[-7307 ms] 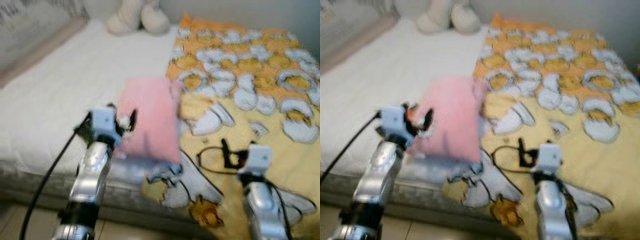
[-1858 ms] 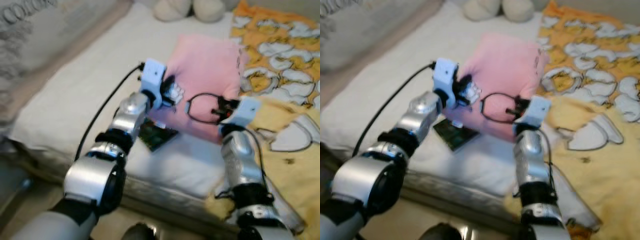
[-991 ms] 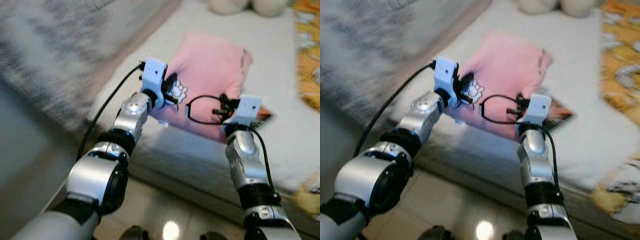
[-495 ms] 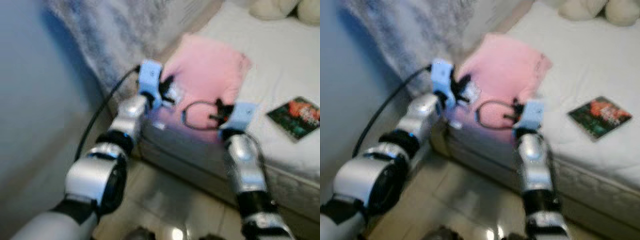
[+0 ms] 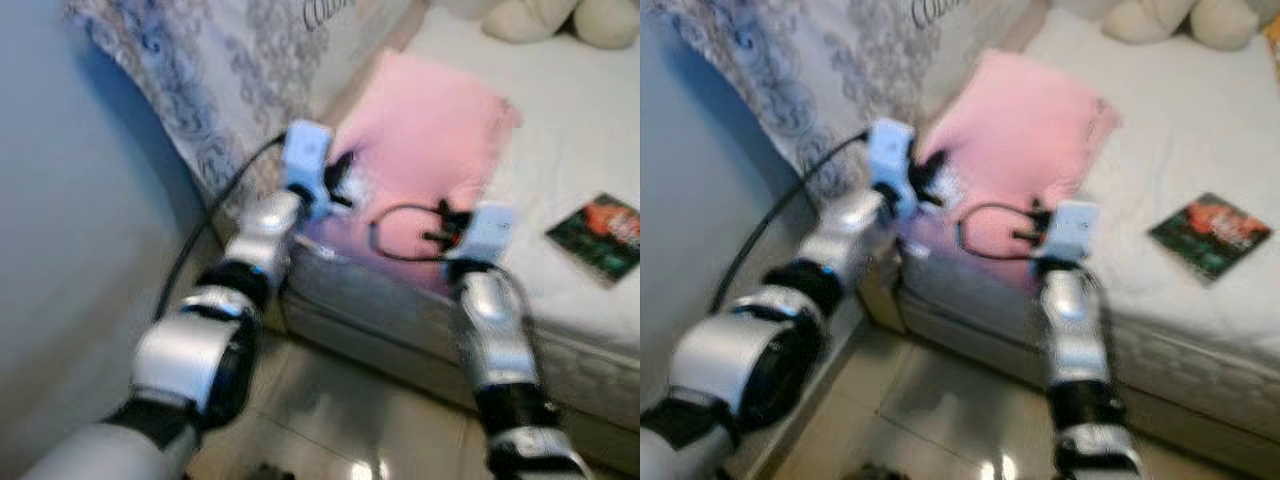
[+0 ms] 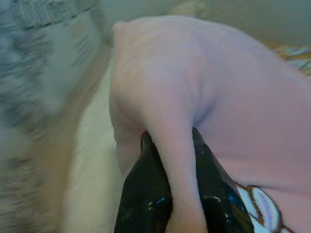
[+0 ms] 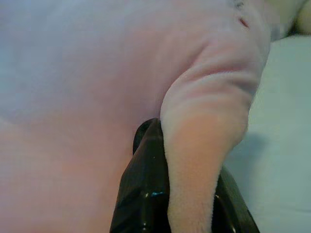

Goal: Clean up the room

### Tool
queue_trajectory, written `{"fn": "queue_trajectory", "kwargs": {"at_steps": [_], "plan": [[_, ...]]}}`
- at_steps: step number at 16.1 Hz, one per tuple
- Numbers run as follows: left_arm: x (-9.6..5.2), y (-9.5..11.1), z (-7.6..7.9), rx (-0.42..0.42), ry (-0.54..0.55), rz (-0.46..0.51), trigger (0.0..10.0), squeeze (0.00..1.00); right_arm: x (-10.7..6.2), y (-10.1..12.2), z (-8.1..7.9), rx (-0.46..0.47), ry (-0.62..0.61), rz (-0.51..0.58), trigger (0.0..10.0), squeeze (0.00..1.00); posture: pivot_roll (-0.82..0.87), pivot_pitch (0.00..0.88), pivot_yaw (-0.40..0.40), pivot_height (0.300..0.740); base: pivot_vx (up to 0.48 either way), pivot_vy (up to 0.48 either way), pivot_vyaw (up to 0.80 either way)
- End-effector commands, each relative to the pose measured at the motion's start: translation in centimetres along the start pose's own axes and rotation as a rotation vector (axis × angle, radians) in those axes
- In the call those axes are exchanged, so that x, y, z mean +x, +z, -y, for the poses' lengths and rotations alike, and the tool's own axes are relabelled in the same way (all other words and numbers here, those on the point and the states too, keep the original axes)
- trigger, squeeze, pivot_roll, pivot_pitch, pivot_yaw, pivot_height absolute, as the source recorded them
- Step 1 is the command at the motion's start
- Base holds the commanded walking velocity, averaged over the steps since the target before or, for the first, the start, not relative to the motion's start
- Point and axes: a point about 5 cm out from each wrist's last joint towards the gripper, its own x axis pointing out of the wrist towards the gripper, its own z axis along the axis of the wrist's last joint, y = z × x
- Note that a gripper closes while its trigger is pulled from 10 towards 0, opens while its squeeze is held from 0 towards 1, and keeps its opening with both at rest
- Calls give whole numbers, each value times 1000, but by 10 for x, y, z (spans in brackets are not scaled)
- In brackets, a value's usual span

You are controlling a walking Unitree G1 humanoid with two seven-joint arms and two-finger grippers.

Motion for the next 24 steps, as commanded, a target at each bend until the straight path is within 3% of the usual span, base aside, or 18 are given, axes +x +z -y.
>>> {"fn": "queue_trajectory", "kwargs": {"at_steps": [1,8,13,24], "plan": [[0,22,-18,10,89,84,10000,0,-5,-4,27,-12,-106,-24,10000,0,-86,0,94,740,446,0,0],[0,23,-17,26,88,76,10000,0,-4,-5,27,-17,-106,-30,10000,0,-80,0,92,740,449,0,0],[4,22,-9,28,65,64,10000,0,1,7,31,-14,-140,32,10000,0,-89,0,102,740,458,0,0],[8,22,2,55,8,50,10000,0,1,1,28,-24,-135,16,10000,0,-72,0,132,740,468,0,0]]}}
